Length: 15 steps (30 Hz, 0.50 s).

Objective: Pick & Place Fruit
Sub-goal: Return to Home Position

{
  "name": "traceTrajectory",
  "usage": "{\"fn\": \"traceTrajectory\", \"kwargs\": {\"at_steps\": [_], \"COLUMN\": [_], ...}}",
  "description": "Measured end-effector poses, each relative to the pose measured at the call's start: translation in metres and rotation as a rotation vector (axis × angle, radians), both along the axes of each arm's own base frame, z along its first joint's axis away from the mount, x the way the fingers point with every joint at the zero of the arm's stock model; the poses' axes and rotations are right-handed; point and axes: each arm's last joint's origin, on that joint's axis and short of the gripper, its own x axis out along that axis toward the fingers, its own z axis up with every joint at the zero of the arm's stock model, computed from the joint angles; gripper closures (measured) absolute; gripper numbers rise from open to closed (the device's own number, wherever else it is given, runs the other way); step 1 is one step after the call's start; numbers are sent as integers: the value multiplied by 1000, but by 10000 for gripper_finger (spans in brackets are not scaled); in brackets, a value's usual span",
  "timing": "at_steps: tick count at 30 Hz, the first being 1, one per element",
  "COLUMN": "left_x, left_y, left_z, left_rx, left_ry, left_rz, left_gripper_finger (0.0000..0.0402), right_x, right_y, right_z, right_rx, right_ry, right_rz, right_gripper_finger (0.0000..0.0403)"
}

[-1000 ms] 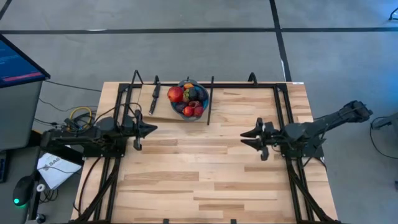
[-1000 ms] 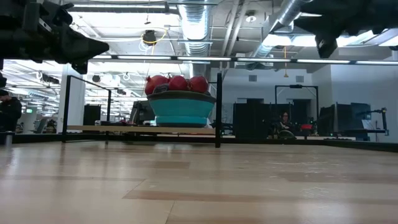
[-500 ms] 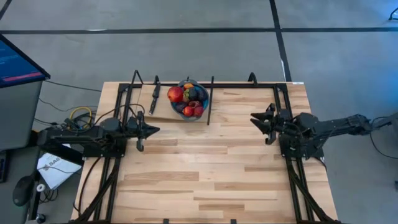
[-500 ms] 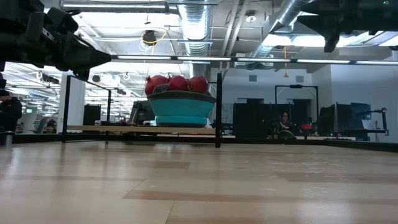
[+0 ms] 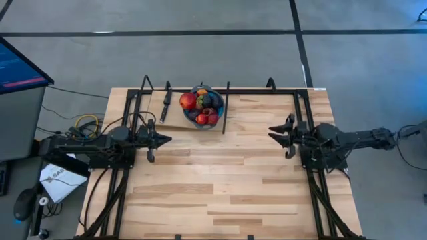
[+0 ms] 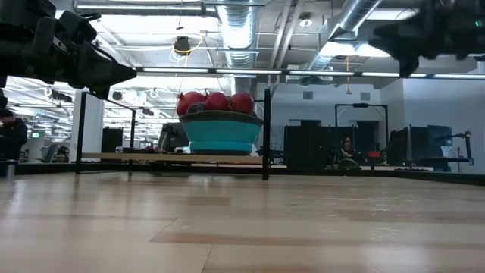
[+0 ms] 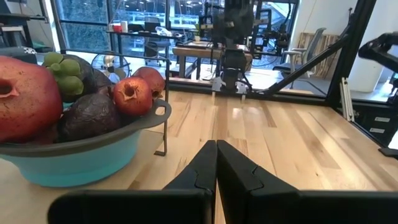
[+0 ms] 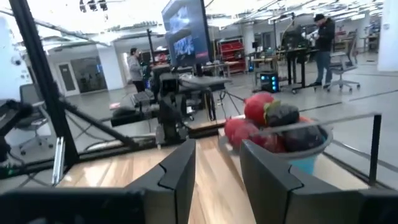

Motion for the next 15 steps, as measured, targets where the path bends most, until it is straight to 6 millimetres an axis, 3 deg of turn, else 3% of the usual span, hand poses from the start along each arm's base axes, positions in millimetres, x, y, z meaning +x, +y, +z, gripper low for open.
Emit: {"fn": "traceTrajectory", "kwargs": {"at_steps": [6,15], "left_x": [0,0], "left_y": [0,0], "left_z": [0,1], "left_rx": [0,0], "left_ry": [-3,-5], "left_rz": [0,-1], "left_gripper_finger": [400,400], "right_x": [-11,-10], "right_y": [-5,-6], "right_z": [-32,-46], "right_rx": [-7,-70], "right_ry": [-73,62], "right_rz": [12,137], "right_gripper_finger": [282,282]}}
